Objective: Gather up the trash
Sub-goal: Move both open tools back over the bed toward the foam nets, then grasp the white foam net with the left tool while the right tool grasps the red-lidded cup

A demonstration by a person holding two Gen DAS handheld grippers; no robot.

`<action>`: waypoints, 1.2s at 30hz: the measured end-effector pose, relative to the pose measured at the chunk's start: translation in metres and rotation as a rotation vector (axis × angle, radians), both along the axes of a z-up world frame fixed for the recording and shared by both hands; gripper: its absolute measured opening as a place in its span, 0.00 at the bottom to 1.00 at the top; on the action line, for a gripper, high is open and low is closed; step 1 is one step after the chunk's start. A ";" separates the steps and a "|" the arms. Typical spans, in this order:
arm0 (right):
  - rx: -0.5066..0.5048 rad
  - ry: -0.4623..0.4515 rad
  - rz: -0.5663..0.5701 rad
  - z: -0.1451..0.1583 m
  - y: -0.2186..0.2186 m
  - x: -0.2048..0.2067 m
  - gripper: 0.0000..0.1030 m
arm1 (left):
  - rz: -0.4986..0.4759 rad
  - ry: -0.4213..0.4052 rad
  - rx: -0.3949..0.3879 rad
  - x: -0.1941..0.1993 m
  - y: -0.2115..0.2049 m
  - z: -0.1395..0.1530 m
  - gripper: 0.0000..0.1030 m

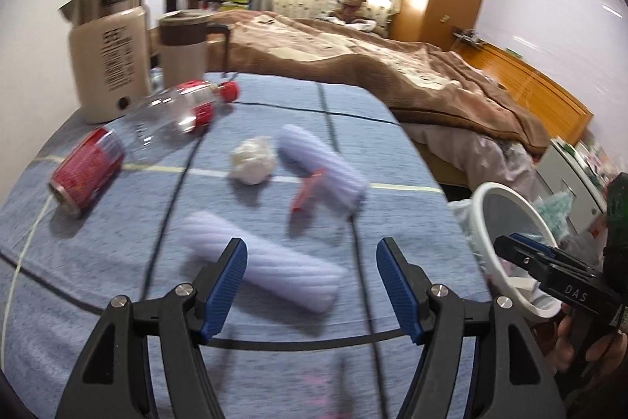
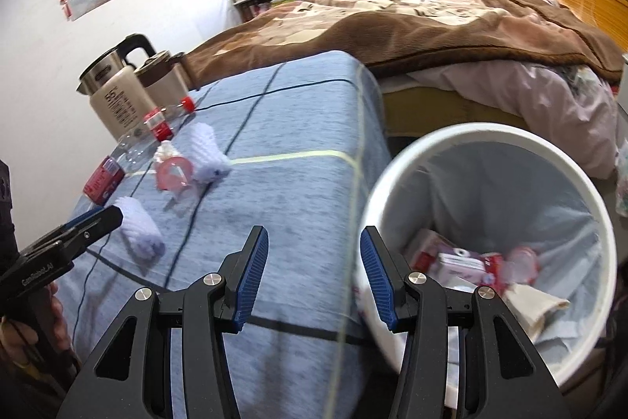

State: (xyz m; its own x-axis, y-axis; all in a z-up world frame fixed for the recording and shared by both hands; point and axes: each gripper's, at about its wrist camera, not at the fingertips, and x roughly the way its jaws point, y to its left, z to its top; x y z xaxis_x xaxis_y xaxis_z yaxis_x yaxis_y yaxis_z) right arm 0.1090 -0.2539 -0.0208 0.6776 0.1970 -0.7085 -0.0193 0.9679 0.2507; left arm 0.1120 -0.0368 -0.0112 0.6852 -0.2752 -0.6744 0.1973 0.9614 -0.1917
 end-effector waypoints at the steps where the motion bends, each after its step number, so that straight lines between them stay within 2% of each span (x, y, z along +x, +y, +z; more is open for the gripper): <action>1: -0.002 -0.001 0.012 0.001 0.005 0.003 0.48 | 0.015 0.004 -0.001 0.001 0.003 -0.001 0.69; 10: -0.028 -0.006 0.082 0.005 0.036 0.028 0.48 | 0.124 0.114 -0.022 0.020 0.028 -0.028 0.69; 17: -0.020 0.000 0.094 0.006 0.048 0.049 0.48 | 0.109 0.143 -0.083 0.032 0.024 -0.037 0.69; 19: -0.018 0.001 0.103 0.005 0.052 0.054 0.48 | 0.116 0.177 -0.110 0.039 0.023 -0.042 0.69; 22: -0.028 0.014 0.105 0.002 0.056 0.062 0.48 | 0.114 0.165 -0.113 0.043 0.020 -0.041 0.69; 25: -0.029 0.019 0.107 0.000 0.058 0.067 0.48 | 0.096 0.154 -0.116 0.047 0.018 -0.041 0.58; 29: -0.030 0.026 0.118 -0.001 0.063 0.074 0.48 | 0.080 0.162 -0.167 0.052 0.024 -0.043 0.43; 32: -0.031 0.028 0.155 -0.002 0.073 0.077 0.48 | 0.073 0.168 -0.175 0.054 0.032 -0.042 0.41; 36: -0.032 0.020 0.218 -0.004 0.089 0.078 0.48 | 0.072 0.160 -0.136 0.051 0.039 -0.036 0.41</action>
State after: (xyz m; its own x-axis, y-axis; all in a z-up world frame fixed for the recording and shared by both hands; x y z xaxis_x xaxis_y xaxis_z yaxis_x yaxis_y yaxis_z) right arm 0.1872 -0.1648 -0.0247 0.6071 0.3142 -0.7298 -0.2243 0.9489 0.2220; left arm 0.1632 0.0026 -0.0473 0.5932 -0.3257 -0.7363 0.0860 0.9349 -0.3443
